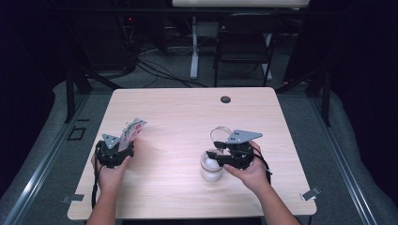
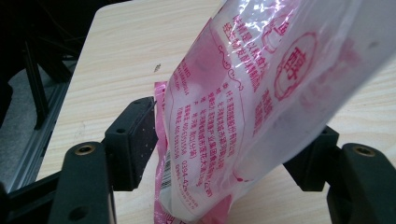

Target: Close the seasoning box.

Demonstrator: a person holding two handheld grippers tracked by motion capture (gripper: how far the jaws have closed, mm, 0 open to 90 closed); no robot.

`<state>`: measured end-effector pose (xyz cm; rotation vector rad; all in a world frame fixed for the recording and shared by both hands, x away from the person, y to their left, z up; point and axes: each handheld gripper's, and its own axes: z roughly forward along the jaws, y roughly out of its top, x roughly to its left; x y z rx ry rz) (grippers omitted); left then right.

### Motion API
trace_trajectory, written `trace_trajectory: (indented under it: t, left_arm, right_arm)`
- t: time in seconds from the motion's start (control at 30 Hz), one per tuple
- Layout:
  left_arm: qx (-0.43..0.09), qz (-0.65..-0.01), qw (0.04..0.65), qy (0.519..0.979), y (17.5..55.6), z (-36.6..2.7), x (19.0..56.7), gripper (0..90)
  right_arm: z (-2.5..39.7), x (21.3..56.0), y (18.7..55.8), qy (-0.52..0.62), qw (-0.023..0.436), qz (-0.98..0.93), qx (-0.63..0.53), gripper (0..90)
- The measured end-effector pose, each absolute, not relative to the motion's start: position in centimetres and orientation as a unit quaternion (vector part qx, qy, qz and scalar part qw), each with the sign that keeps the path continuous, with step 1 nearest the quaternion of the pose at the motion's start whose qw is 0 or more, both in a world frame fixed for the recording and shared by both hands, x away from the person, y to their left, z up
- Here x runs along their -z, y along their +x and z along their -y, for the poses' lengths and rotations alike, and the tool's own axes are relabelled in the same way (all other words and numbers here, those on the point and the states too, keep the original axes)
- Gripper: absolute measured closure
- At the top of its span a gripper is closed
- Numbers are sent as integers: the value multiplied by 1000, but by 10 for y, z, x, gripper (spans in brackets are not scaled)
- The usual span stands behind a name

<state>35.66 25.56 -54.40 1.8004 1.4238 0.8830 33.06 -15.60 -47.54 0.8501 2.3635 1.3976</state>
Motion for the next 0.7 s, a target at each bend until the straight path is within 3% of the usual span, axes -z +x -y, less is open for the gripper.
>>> trace_trajectory:
  t: [0.37, 0.7]
  left_arm:
    - [-329, -528, 349, 700, 353, -245, 539, 324]
    - [-311, -477, 356, 741, 349, -215, 538, 325]
  right_arm:
    - [155, 475, 330, 291, 138, -816, -479, 510]
    - [156, 474, 329, 289, 145, -813, -483, 479]
